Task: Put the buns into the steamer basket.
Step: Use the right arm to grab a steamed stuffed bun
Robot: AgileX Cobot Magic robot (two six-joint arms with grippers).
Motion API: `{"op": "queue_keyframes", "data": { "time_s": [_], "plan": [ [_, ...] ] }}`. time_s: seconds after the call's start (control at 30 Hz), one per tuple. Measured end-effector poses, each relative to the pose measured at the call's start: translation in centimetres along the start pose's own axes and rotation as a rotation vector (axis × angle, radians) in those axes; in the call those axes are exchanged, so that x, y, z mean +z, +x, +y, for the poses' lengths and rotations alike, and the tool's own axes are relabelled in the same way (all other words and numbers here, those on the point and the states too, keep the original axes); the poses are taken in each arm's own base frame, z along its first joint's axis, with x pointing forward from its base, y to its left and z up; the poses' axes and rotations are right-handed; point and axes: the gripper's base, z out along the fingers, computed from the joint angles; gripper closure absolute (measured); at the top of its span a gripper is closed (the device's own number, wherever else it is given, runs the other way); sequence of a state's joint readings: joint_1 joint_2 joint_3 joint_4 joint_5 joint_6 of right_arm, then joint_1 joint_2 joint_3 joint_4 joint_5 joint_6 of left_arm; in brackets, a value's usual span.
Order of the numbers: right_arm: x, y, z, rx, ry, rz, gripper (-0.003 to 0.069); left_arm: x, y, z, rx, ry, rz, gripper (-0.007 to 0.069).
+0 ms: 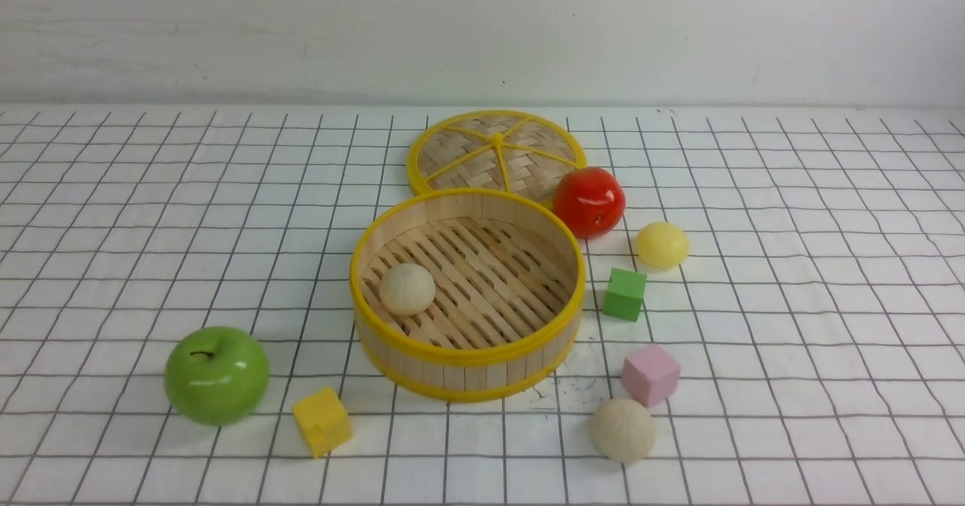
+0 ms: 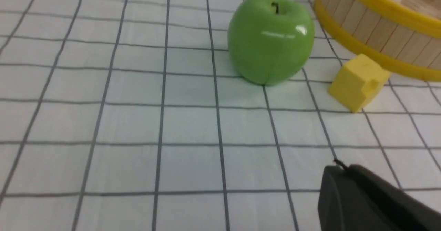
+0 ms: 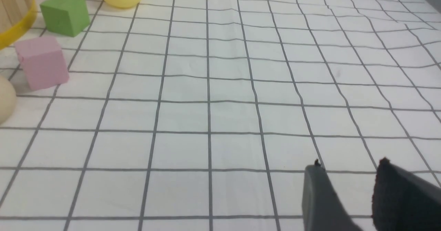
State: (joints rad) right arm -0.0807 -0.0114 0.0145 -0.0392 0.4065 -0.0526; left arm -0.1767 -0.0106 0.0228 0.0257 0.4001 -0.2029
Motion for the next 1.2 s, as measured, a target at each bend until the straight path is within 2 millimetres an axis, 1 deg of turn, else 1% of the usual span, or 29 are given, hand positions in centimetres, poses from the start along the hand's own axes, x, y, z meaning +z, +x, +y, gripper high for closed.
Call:
{"op": "queue_keyframes", "data": {
  "time_s": [0.1, 0.87, 1.2],
  "plan": [
    [0.00, 0.00, 0.00, 0.000, 0.000, 0.000, 0.0419, 0.05, -0.09, -0.03, -0.002, 0.004, -0.020, 0.0638],
    [0.00, 0.00, 0.00, -0.001, 0.000, 0.000, 0.0419, 0.06, -0.06, -0.02, -0.003, 0.005, -0.019, 0.0637],
    [0.01, -0.01, -0.05, -0.014, 0.006, -0.003, 0.0419, 0.08, 0.00, -0.01, -0.003, 0.004, -0.017, 0.0624]
  ]
}}
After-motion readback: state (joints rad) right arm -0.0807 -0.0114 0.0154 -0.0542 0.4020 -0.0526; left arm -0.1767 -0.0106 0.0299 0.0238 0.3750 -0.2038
